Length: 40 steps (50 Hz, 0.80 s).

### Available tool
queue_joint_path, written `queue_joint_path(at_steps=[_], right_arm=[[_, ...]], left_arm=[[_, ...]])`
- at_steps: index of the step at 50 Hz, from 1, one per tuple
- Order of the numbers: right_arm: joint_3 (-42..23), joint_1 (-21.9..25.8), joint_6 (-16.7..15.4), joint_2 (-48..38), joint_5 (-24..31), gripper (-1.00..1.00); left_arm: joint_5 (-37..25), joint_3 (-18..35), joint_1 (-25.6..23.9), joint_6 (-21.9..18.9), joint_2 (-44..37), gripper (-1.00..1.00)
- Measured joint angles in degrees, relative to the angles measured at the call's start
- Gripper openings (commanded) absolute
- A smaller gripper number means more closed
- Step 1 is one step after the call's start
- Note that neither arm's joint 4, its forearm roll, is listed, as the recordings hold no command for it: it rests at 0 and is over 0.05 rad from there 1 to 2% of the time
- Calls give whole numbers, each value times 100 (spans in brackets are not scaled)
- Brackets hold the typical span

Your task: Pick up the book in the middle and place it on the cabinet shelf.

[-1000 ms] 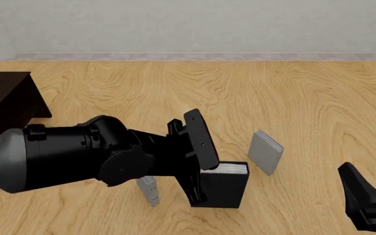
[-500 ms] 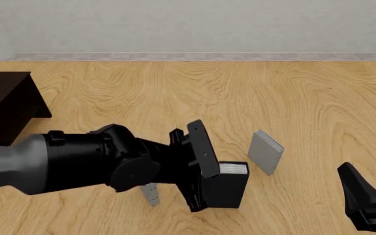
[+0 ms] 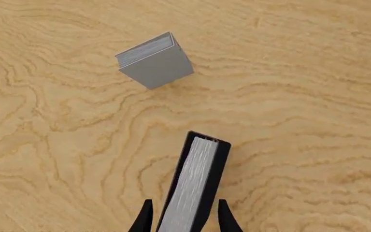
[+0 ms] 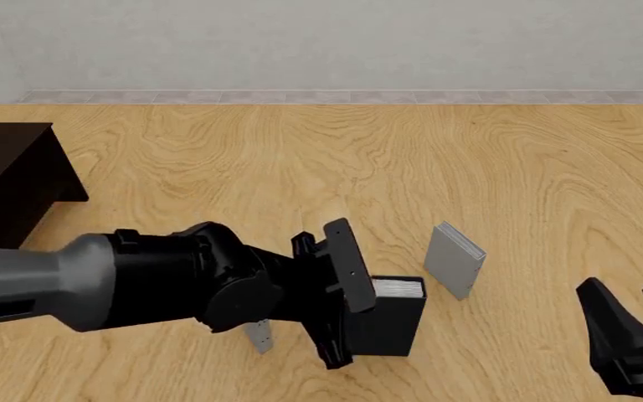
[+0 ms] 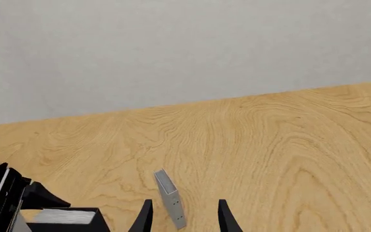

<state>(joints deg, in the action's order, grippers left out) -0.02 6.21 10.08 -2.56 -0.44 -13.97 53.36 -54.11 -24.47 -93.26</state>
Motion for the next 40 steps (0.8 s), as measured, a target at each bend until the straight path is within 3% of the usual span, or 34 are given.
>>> queue_joint_path(at_steps=[30,31,40], right_arm=[[0,41,33,-8,-7,100],[0,42,33,-8,-8,100],[0,43,36,-1,-1,100]], left_arm=[[114,-132,207,-56,-439,100],[110,-132,209,-57,-442,-100],[38,-151,188,-60,-409,-100]])
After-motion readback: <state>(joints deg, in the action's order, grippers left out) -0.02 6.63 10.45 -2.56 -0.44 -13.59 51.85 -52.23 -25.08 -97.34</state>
